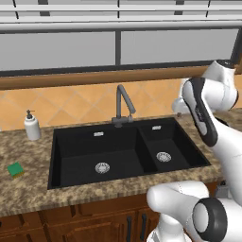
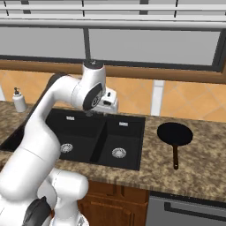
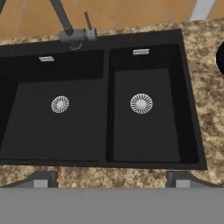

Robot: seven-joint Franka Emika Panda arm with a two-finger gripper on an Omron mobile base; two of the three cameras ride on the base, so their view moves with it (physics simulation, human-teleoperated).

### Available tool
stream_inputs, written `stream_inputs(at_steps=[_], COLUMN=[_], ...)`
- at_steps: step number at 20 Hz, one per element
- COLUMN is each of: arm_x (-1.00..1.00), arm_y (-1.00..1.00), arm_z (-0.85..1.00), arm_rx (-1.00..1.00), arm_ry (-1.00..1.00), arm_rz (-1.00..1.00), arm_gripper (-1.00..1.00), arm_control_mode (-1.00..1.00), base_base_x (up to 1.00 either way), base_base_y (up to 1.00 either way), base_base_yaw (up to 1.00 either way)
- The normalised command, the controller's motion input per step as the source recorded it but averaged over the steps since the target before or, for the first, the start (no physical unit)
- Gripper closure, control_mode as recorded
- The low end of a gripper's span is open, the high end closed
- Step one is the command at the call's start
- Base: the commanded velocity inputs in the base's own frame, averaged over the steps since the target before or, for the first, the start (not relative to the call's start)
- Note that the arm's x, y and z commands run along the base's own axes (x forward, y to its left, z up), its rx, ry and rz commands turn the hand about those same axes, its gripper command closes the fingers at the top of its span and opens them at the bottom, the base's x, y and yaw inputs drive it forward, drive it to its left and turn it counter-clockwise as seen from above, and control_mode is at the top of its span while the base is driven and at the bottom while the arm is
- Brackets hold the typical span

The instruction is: Pick the pan and sponge and place them into the sink. Then turn on the water.

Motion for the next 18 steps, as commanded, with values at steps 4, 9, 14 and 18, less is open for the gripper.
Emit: stream_inputs(at_steps=[4,9,14,18], arm_x=[-0.01,0.0,0.0,0.0], arm_y=[-0.91,-0.94,-0.91,-0.79], arm_z=[-0.2,-0.16,-0.38,-0.52], arm_rx=[0.0,-0.01,-0.08,-0.13], arm_ry=[0.0,0.01,0.03,0.12], arm_rz=[0.0,0.0,0.0,0.0], arm_gripper=[-1.0,-1.0,-1.0,-1.0], arm_control_mode=[-1.0,-1.0,-1.0,-1.0], base_base_x=[0.0,0.0,0.0,0.0], base_base_y=[0.0,0.0,0.0,0.0], base_base_yaw=[0.0,0.0,0.0,0.0])
